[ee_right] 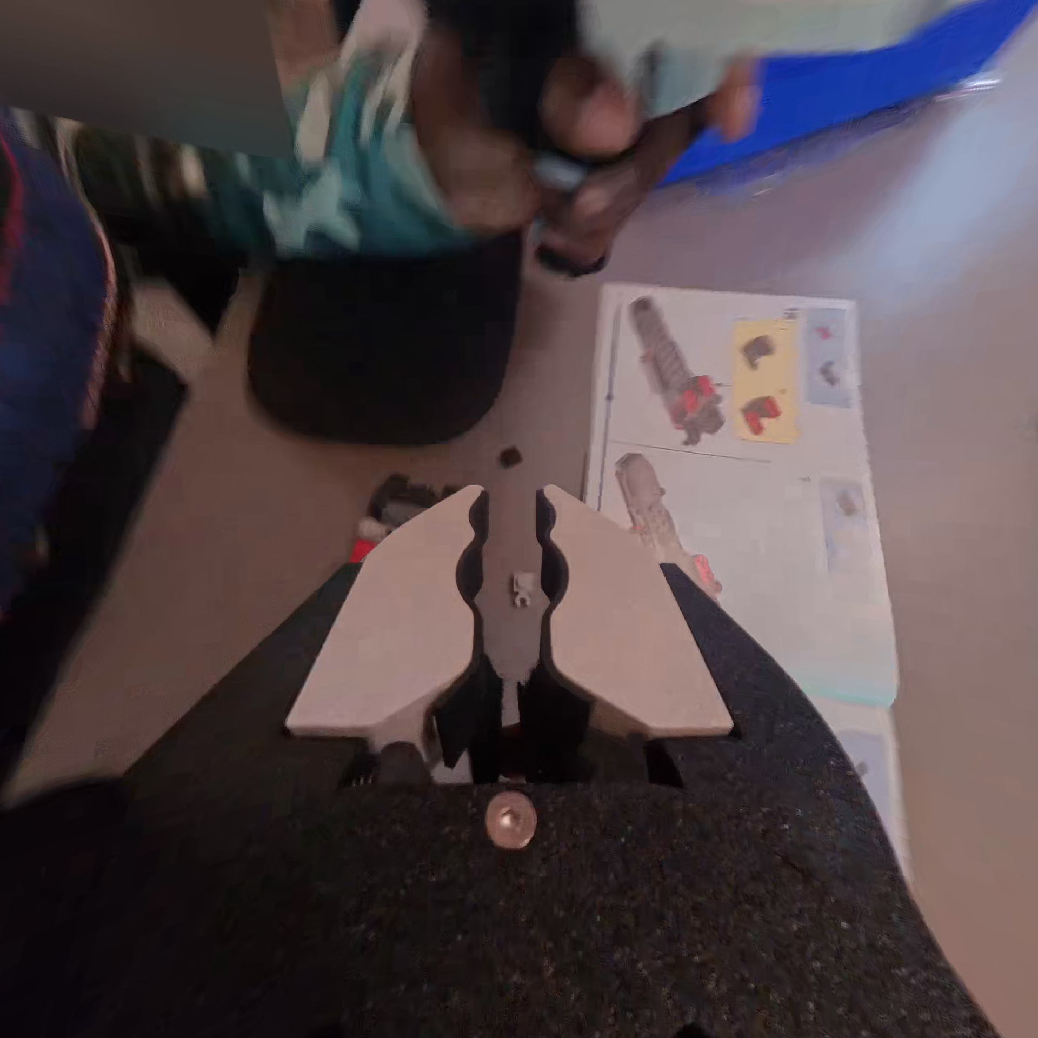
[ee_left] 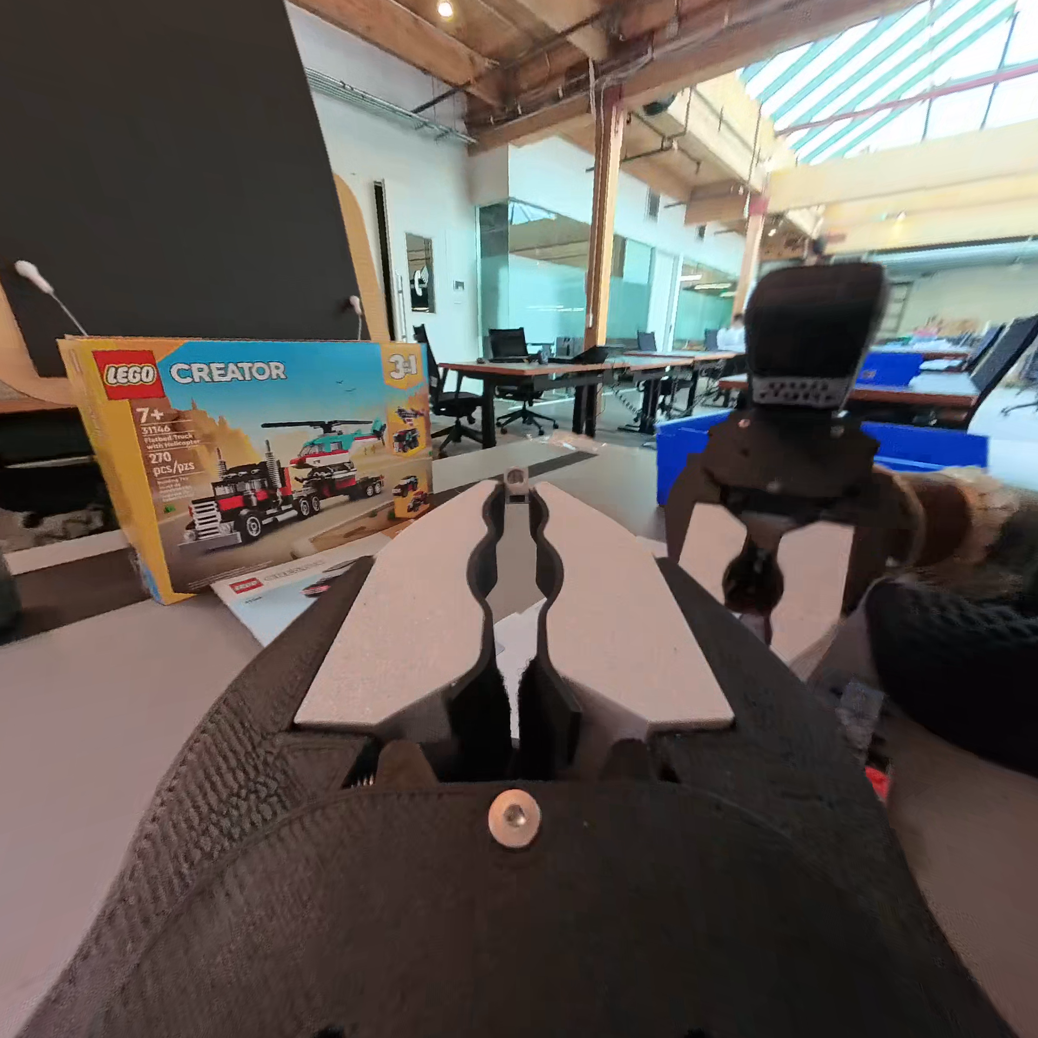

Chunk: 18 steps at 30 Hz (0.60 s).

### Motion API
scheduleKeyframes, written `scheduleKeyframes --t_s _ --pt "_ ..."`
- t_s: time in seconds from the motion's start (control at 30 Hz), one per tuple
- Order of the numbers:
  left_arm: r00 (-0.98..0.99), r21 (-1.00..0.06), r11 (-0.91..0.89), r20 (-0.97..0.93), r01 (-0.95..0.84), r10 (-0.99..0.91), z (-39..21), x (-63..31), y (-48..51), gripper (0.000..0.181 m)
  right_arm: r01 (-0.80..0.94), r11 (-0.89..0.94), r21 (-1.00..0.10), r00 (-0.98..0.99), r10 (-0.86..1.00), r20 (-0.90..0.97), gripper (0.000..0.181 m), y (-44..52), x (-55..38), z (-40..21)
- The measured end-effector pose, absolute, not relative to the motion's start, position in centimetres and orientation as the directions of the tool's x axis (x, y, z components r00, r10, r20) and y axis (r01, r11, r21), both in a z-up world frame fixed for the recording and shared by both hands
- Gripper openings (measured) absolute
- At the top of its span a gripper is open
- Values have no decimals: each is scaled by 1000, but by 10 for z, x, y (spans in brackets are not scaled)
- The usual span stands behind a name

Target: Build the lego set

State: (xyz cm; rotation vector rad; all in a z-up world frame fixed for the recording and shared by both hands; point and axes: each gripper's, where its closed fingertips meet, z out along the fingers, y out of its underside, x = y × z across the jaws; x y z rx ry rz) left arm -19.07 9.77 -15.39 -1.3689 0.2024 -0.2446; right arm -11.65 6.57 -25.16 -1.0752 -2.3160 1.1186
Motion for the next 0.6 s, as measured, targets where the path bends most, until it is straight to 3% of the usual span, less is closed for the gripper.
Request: scheduleKeyframes --t_s 0.1,0.23,0.6 --pt "935 -968 198 81 157 -345 -149 -190 95 8 360 609 -707 -805 586 95 12 54 -125 -266" --pt "920 -953 198 144 228 -364 -148 -194 93 8 355 657 -665 -864 502 35 14 42 -139 -280" --pt "932 -975 151 103 165 -349 -155 -193 96 8 338 684 -646 -878 477 46 8 37 -144 -301"
